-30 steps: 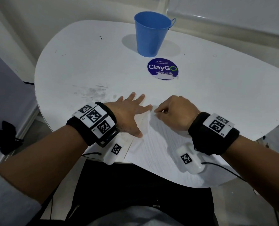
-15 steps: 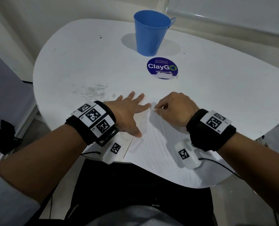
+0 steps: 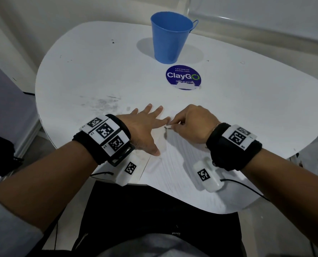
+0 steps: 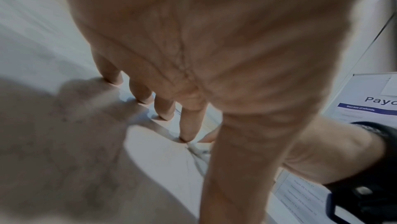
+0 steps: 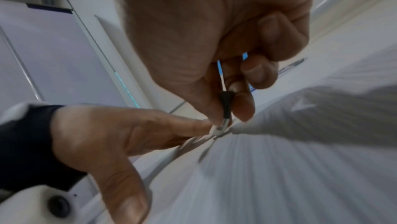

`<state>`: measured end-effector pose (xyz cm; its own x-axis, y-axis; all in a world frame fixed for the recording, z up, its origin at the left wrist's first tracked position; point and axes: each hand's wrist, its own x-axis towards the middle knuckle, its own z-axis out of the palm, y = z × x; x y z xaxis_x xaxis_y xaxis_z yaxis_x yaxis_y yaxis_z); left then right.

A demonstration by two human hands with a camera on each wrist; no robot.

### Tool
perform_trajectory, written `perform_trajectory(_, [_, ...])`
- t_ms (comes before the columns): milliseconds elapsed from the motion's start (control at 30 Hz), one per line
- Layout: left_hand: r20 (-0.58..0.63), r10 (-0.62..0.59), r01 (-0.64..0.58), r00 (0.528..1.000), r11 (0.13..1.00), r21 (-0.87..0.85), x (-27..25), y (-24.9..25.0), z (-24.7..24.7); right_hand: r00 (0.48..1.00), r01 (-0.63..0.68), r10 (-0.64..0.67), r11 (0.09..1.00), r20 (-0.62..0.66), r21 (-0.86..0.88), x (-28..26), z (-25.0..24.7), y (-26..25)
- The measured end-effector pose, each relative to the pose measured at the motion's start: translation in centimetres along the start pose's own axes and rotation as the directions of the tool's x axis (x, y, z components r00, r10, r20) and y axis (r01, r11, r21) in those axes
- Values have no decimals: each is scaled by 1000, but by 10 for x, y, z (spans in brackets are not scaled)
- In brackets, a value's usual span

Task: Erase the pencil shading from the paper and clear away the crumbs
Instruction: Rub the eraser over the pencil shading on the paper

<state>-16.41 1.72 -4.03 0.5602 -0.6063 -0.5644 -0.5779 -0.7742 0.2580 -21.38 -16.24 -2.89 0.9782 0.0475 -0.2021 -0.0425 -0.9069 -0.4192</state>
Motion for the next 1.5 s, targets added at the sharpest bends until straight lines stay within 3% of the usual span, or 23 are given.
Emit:
perform_trajectory(133, [1, 3, -3, 1000, 1000, -24, 0, -1, 0, 997, 58, -56, 998, 57, -39, -7, 6, -3])
perform_trajectory(267, [-2, 5, -5, 1000, 999, -35, 0, -2, 1, 993, -77, 70, 995, -97, -71, -1, -4, 8])
perform_trajectory(367, [-9, 10, -11, 1000, 999, -36, 0, -3, 2, 997, -40, 45, 995, -59, 91, -16, -4, 17])
perform_trajectory(467, [-16, 10, -11, 1000, 998, -61, 1, -5, 3, 1000, -28, 28, 999, -8, 41, -36, 7, 21])
perform_trajectory(633, [-61, 47, -53, 997, 992, -113, 4, -11, 7, 990, -104, 108, 993, -93, 49, -27, 9, 26])
perform_trajectory(967, [-57, 53, -60, 997, 989, -136, 12, -24, 13, 977, -189, 185, 982, -111, -30, -14, 5, 23])
perform_trajectory(1167, [-47, 38, -43, 998, 994, -102, 9, -18, 8, 1000, 14, -14, 1000, -15, 7, -17, 6, 5])
perform_trajectory(1300, [-5, 26, -27, 1000, 997, -70, 7, -15, 6, 997, -22, 23, 1000, -80, 13, -12, 6, 7])
perform_trajectory(1433, [25, 26, -24, 999, 999, -48, 4, -13, 2, 997, 54, -55, 998, 59, 14, -21, 7, 3])
perform_trajectory(1500, [27, 27, -26, 999, 999, -40, 2, -12, 1, 999, 19, -19, 1000, 44, 3, -15, 3, 7])
